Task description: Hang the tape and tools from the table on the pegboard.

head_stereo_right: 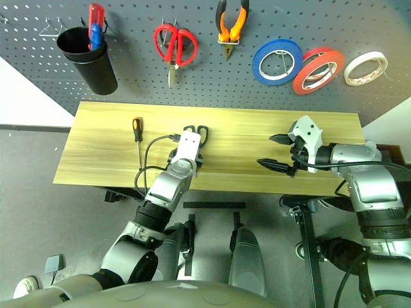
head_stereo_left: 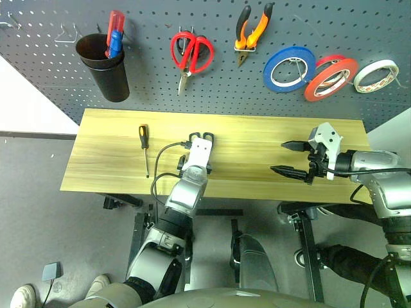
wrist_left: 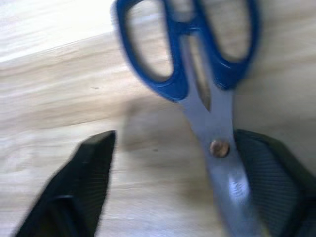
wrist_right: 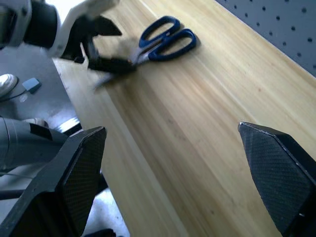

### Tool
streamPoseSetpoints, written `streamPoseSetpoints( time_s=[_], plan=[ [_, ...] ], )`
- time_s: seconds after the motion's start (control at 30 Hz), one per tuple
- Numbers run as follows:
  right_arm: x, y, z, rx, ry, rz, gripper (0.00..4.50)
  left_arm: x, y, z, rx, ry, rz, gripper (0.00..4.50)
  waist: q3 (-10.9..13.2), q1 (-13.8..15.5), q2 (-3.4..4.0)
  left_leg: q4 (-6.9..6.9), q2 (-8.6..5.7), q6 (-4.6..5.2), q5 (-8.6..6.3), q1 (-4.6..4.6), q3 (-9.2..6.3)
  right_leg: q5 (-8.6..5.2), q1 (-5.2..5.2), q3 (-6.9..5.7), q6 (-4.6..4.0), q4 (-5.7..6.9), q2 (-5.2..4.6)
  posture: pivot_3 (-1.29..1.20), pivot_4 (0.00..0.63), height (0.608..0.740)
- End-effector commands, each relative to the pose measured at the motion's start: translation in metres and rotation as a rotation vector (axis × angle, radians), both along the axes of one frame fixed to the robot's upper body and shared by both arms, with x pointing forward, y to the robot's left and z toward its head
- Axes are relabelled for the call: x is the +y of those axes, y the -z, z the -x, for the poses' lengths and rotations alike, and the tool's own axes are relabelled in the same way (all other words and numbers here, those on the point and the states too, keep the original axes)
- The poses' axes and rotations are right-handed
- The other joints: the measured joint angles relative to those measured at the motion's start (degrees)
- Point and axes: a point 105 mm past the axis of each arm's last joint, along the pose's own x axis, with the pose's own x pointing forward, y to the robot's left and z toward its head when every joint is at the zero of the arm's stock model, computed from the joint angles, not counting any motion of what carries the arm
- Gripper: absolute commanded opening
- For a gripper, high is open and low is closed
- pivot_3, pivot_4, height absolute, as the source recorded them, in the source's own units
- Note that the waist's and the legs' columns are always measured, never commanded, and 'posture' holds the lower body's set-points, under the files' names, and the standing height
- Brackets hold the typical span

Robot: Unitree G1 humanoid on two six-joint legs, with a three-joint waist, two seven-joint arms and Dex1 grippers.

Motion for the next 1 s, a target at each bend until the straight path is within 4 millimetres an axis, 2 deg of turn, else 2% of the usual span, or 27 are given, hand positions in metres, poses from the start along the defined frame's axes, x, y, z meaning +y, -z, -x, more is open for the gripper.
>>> streamPoseSetpoints(
  time_s=[0.03,0.23,0.47,0.6,0.7,0.87,1.0],
  plan=[
    [-0.005,-0.014,0.002,-0.041,-0.001,0.008,4.50,-0.029,0.001,0.004,0.052,0.015,0.051,2.55,0.0,0.0,0.00,0.00,0.00,0.00,0.00,0.00,0.00,0.00,0.00,0.00,0.00,-0.01,0.00,-0.01,0.420,0.728],
    [-0.006,-0.015,-0.001,-0.041,0.000,0.013,4.50,-0.028,0.002,0.004,0.076,-0.003,0.069,0.60,0.1,-0.1,-0.02,-0.04,0.00,0.00,-0.01,-0.01,0.02,0.00,0.00,0.00,0.00,-0.10,0.00,0.00,0.420,0.728],
    [-0.008,-0.016,-0.005,-0.055,0.005,0.016,4.50,-0.017,-0.009,-0.005,0.019,-0.002,0.085,0.57,0.2,0.3,-0.03,-0.07,0.00,-0.15,0.08,-0.04,0.03,0.01,0.00,-0.02,0.00,-0.20,-0.01,0.02,0.401,0.728],
    [-0.003,-0.030,-0.003,-0.093,-0.015,-0.014,4.50,-0.015,-0.039,-0.012,-0.149,0.188,0.124,0.57,0.2,0.4,-0.01,-0.12,0.00,-0.18,0.09,-0.13,0.03,0.05,-0.01,-0.10,-0.03,-0.38,-0.01,0.04,0.370,0.728],
    [0.002,-0.043,0.001,-0.121,-0.031,-0.077,4.50,-0.018,-0.056,-0.006,-0.263,0.411,0.270,0.57,0.2,0.4,0.01,-0.23,0.00,-0.23,0.10,-0.18,0.00,0.07,-0.01,-0.20,-0.05,-0.57,-0.01,0.06,0.338,0.728],
    [0.012,-0.064,0.013,-0.153,-0.063,-0.210,4.50,0.012,-0.055,0.002,-0.327,0.549,0.247,0.57,0.1,0.5,0.07,-0.35,-0.01,-0.33,0.15,-0.18,-0.04,0.09,0.01,-0.37,-0.07,-0.65,-0.02,0.07,0.291,0.728],
    [0.022,-0.076,0.030,-0.156,-0.114,-0.261,4.50,0.037,-0.062,0.017,-0.413,0.652,0.207,0.57,0.0,0.7,0.11,-0.33,-0.03,-0.35,0.16,-0.22,-0.08,0.10,0.06,-0.46,-0.06,-0.66,-0.04,0.08,0.246,0.728]
  ],
)
